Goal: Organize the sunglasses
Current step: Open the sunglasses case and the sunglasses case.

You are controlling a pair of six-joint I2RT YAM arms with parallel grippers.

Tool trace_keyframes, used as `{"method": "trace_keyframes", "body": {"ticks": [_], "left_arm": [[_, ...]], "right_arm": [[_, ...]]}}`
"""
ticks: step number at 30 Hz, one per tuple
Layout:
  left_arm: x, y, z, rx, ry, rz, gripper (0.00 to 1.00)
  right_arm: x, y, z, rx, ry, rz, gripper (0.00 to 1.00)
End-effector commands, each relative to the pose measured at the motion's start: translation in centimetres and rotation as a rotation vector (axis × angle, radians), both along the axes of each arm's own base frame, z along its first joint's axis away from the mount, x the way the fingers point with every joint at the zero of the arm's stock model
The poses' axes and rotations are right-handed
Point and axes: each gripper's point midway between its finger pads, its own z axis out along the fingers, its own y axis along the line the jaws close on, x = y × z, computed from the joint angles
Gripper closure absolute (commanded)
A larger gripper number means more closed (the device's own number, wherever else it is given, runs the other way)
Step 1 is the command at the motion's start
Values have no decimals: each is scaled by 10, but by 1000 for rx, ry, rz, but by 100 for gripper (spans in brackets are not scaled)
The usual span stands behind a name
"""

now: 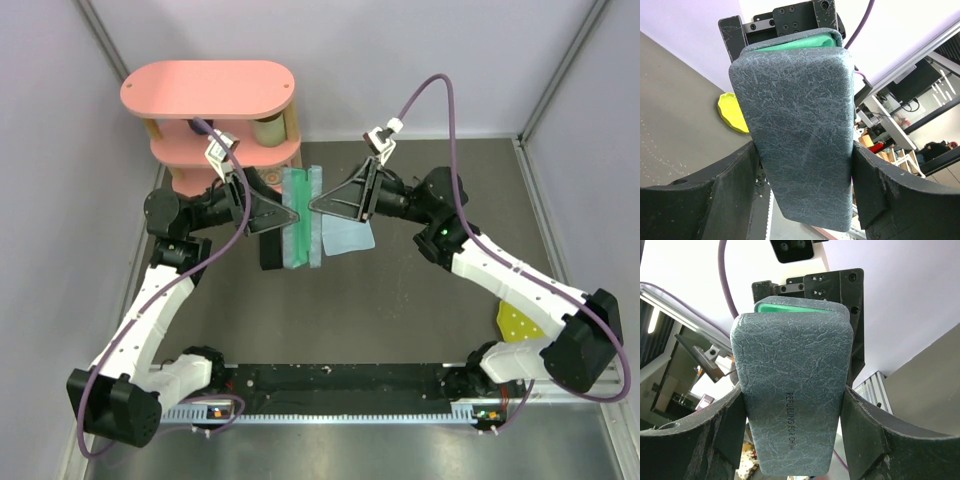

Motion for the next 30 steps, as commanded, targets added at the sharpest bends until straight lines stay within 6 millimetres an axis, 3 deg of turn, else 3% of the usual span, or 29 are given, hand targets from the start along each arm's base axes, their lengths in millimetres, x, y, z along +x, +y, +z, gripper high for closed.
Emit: {"method": "trace_keyframes", "body": {"ticks": [1, 6, 24, 26, 30], "left_arm": [[5, 7, -9, -3, 19, -2, 100], [1, 7, -4, -20, 34, -36, 100], [-5, 7, -1, -9, 22, -68, 100], [-5, 7, 0, -10, 21, -67, 93], [-7, 8, 7, -8, -16, -63, 51]], "right_arm": [[-77, -62, 111, 314, -337, 78, 100], [-86, -65, 111, 327, -365, 111, 100], [-71, -56, 96, 252, -312, 73, 100], [-66, -52, 90, 216, -278, 60, 100], [-51, -44, 78, 119, -243, 4, 100]]}}
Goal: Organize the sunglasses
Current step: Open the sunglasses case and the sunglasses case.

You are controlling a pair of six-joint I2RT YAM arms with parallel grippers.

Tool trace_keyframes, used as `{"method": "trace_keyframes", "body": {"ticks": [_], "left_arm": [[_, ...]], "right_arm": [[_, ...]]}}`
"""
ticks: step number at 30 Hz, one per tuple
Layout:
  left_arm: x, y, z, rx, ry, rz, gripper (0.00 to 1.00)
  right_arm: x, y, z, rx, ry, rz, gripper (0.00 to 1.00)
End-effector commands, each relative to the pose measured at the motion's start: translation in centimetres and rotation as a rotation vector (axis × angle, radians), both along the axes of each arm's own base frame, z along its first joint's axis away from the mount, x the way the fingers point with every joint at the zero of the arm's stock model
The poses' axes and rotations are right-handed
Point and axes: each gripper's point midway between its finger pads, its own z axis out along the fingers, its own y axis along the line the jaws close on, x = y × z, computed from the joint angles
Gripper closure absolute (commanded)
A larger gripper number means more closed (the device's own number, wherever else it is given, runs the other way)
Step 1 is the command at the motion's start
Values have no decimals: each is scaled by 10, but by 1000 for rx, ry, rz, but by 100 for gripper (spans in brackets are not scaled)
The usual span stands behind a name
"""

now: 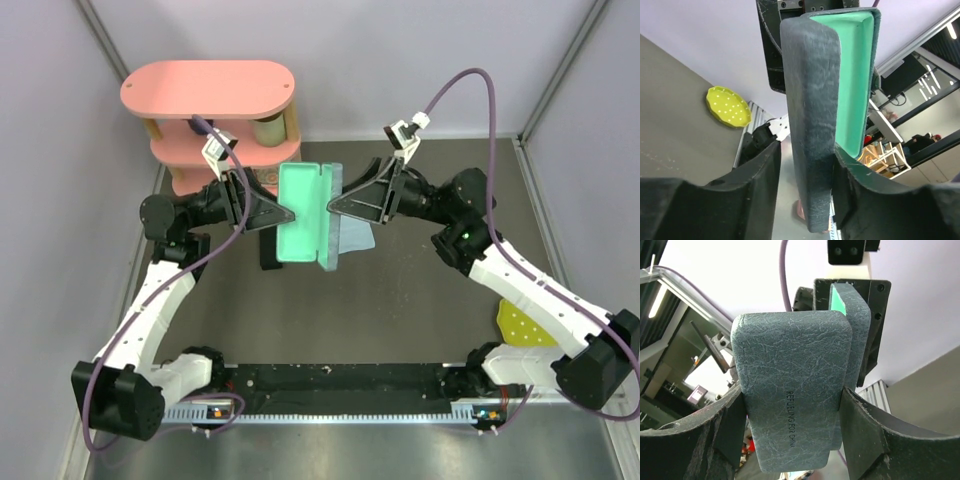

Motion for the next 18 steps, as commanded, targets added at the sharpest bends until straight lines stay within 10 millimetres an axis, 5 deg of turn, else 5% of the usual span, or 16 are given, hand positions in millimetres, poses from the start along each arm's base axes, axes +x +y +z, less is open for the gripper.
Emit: {"method": "trace_keyframes", "body": {"ticks": [1, 3, 4, 7, 11, 18], "left_arm": [[2, 0, 0, 21, -32, 1, 47], [4, 0, -1, 36, -42, 12, 37], [6, 0, -2, 43, -46, 20, 19], [17, 0, -11, 94, -33, 75, 4], [43, 6, -25, 214, -21, 255, 1], [83, 36, -85, 463, 44, 553, 1]], "right_arm": [[-20, -13, 39, 37, -114, -25, 100], [-9, -9, 27, -33, -72, -65, 100], [-4, -6, 20, -65, -56, -76, 100], [15, 1, -3, -176, 6, -146, 100], [38, 3, -46, -342, 73, -231, 100], [64, -7, -135, -582, 208, -286, 100]]}}
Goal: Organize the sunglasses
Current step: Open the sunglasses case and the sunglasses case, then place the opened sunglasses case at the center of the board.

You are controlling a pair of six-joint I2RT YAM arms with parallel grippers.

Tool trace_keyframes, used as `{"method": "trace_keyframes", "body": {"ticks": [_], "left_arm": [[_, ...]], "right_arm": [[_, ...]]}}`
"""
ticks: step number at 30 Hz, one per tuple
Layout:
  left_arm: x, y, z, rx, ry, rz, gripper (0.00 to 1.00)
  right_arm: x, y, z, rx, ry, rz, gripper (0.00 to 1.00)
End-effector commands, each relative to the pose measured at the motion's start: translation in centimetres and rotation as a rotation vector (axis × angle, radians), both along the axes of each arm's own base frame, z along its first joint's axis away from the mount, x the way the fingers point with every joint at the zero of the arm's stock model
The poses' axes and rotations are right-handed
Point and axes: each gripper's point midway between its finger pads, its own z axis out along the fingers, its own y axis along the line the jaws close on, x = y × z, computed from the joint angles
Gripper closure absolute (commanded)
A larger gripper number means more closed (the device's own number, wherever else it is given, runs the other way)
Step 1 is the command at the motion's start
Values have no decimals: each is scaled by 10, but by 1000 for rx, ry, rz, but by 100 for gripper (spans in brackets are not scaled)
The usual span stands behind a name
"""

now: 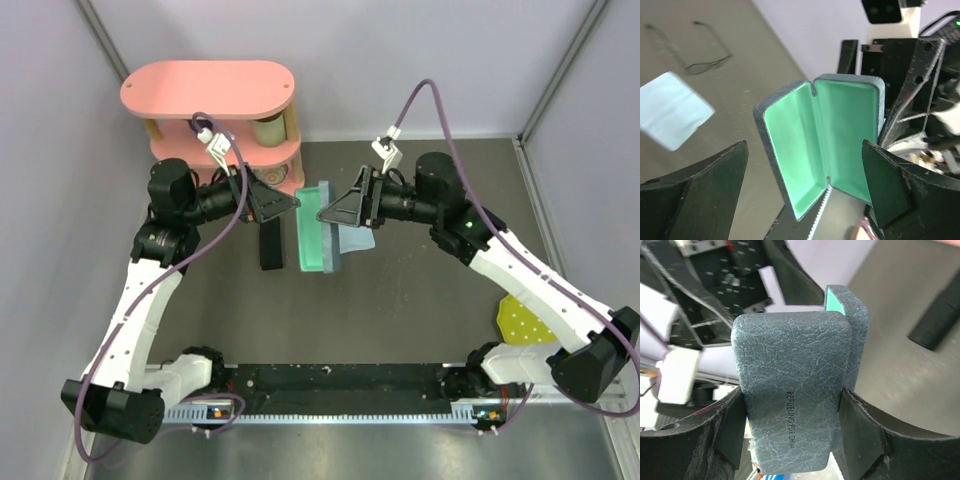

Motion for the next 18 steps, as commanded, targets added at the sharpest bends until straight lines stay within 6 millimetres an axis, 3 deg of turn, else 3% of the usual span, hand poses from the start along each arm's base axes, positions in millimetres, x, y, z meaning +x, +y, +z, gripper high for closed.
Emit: {"method": "trace_keyframes", "body": {"ticks": [1, 6, 11, 13, 18], "left_arm": [[24, 31, -51, 221, 34, 232, 3], [29, 36, -86, 274, 85, 251, 17], [30, 35, -120, 309, 160, 233, 23], [29, 33, -132, 317, 191, 213, 24], [25, 25, -163, 357, 238, 171, 25]], "right_arm": [[23, -15, -59, -183, 50, -80, 100], [36, -32, -156, -418, 140, -84, 100], [25, -39, -231, -526, 225, 17, 100], [18, -40, -253, -523, 266, 58, 100], [17, -35, -266, -448, 309, 121, 100]]}}
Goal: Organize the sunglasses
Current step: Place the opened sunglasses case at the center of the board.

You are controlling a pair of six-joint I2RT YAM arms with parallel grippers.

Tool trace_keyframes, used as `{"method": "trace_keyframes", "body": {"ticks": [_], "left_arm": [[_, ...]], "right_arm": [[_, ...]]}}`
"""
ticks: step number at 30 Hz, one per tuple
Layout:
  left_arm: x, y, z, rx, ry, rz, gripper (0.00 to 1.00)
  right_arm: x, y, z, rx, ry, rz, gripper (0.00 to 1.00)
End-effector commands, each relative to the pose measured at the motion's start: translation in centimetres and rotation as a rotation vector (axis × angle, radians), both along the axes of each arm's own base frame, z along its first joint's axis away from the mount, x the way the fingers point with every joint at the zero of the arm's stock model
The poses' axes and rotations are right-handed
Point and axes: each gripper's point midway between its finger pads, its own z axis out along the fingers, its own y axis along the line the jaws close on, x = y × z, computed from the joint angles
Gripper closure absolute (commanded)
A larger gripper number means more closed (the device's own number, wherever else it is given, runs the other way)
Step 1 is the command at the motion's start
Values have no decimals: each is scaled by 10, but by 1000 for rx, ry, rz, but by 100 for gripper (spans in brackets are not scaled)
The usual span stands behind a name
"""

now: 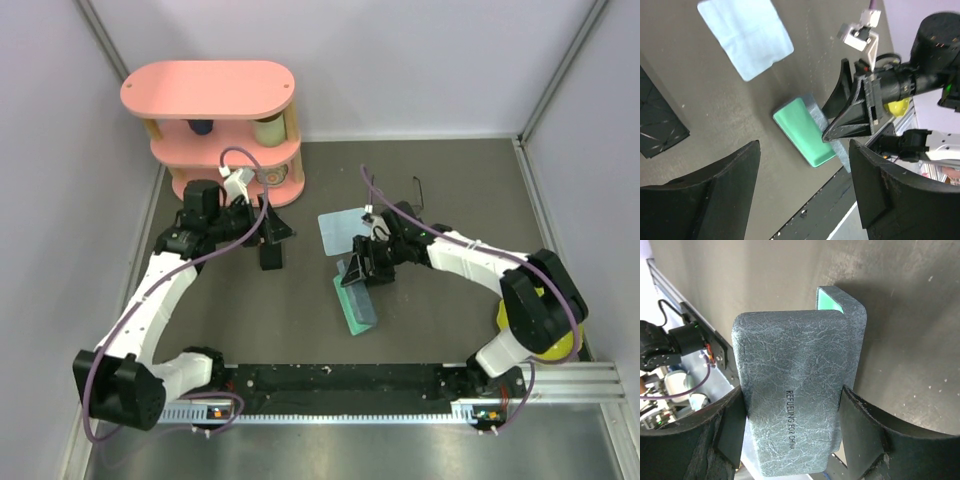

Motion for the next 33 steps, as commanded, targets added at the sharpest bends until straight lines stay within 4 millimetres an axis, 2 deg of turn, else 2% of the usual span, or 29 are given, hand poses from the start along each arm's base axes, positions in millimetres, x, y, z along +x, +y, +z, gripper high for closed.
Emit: {"method": "trace_keyframes", "body": {"ticks": [1, 3, 5, 6, 7, 12, 14, 15, 18, 20, 25, 28, 29, 33], "left_arm": [[-3, -6, -29, 42, 30, -35, 25], [-5, -11, -39, 48, 49, -51, 25], [-7, -14, -49, 62, 67, -58, 26], [-7, -15, -54, 67, 76, -62, 26], [-8, -17, -58, 72, 80, -66, 25], [-10, -28, -81, 100, 120, -85, 22], [-11, -32, -86, 107, 133, -101, 21], [-11, -34, -93, 114, 156, -104, 16], [-9, -39, -104, 127, 180, -110, 5], [-7, -43, -107, 122, 177, -117, 2], [-2, -48, -114, 124, 186, -123, 2], [2, -48, -115, 135, 185, -114, 3], [3, -48, -115, 139, 185, -111, 5], [10, -47, -112, 156, 172, -98, 9]], "right_arm": [[13, 18, 19, 169, -62, 79, 100], [14, 16, 6, 155, -29, 83, 100], [16, 16, -1, 143, -15, 88, 82], [16, 15, -4, 141, -10, 89, 65], [16, 14, -6, 133, -10, 88, 58], [24, 8, -16, 102, -19, 67, 33], [26, 8, -17, 92, -31, 66, 27], [28, 7, -16, 93, -38, 64, 23], [29, 7, -16, 94, -37, 64, 17], [30, 7, -14, 96, -43, 62, 14], [40, 1, -9, 46, -98, 38, 10], [47, -13, -8, -47, -144, 14, 10], [54, -20, -5, -97, -189, -12, 12], [52, -32, 5, -221, -258, 43, 22]]}}
